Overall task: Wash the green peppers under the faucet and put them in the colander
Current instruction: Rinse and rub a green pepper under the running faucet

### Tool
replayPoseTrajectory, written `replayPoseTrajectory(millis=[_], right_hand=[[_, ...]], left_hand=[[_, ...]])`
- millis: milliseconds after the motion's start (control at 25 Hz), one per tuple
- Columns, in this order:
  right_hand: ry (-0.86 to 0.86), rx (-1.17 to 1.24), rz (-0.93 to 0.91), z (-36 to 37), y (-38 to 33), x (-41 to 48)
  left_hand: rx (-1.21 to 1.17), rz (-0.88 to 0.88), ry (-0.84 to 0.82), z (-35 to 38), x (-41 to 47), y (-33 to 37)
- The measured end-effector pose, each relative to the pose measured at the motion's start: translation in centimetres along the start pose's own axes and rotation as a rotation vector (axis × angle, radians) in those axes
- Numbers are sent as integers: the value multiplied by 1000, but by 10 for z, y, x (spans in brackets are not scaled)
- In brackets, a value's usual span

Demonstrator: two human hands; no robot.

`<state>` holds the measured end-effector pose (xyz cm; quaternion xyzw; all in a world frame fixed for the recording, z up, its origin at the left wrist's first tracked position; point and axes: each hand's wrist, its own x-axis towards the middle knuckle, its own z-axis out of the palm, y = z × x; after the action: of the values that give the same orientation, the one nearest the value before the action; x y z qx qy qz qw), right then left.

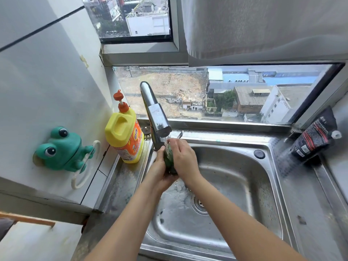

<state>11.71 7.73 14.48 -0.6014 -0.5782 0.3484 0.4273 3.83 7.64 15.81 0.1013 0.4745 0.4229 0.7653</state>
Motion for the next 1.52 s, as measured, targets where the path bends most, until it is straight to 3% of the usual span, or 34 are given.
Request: replayPoseTrajectory(millis=[120, 200, 360, 520, 600, 800, 1120, 1280, 1520], right_hand=[[-126, 415, 375, -16, 2, 23], [-217, 531, 521, -26, 18, 36], [-215, 116, 472, -30, 43, 68], [-449, -214, 318, -24, 45, 99], [-490, -148, 333, -16, 51, 107], [-346, -56, 387, 6, 52, 111], [-163, -215, 266, 30, 50, 115], [-189, -354, 190, 38, 42, 123], [-236, -386, 243, 35, 41, 121]], left_hand=[[132, 63, -94, -8, -2, 4], [309, 75, -160, -17, -3, 9], [612, 146, -212, -40, 0, 7], [825, 274, -109, -57, 6, 5], [907, 301, -85, -65, 9, 2], [1013, 341, -128, -71, 5, 4], [1095, 352, -67, -93, -7, 2], [1153, 365, -36, -98, -17, 3], [1259, 355, 6, -96, -28, 8]])
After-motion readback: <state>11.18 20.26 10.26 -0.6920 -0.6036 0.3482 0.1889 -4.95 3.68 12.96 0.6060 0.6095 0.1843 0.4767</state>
